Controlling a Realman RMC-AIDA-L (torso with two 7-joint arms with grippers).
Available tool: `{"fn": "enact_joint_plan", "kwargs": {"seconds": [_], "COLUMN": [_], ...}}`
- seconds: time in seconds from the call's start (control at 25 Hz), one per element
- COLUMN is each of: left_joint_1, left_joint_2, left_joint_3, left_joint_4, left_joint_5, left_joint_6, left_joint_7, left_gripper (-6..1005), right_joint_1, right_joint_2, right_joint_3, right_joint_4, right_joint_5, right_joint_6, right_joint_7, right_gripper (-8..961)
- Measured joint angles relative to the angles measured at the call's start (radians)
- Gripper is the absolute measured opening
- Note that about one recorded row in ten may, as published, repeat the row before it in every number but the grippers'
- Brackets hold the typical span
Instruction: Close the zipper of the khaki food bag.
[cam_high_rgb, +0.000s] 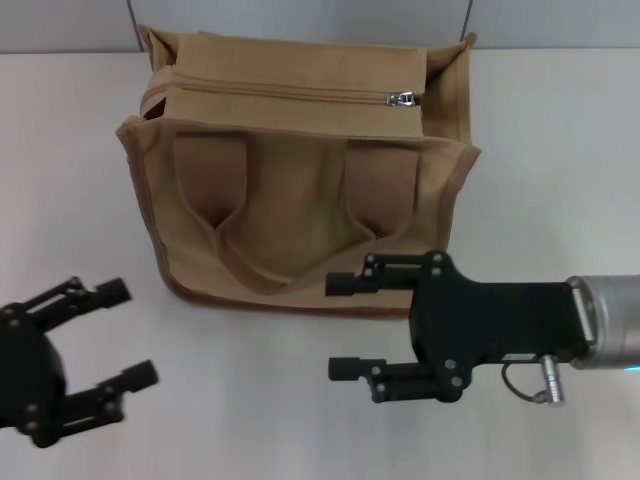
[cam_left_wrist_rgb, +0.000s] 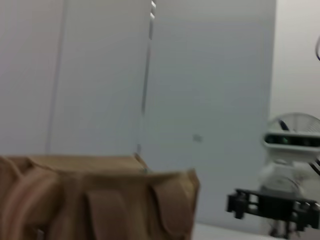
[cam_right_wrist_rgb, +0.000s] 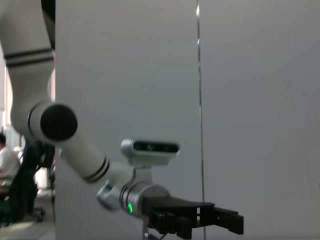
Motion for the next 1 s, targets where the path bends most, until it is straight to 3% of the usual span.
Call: {"fn": "enact_joint_plan", "kwargs": {"seconds": [0.36, 1.0], "left_joint_1": [-0.051, -0.053], "left_joint_2": [-0.035, -0.048], "left_joint_3": [0.007, 0.005], "left_joint_4": [0.004, 0.002], "left_joint_5": [0.069, 0.069], "left_joint_6": [-0.113, -0.118], "left_joint_7": [0.015, 0.015], "left_gripper": [802, 802], "right_joint_1": [-0.004, -0.003], "right_joint_2": [0.007, 0.006], "right_joint_3": [-0.012, -0.013], "right_joint_4": [0.042, 0.052], "right_joint_5": [0.008, 0.022], "right_joint_6": [0.089, 0.09], "right_joint_7": [-0.005, -0.006], "right_gripper": [670, 671]}}
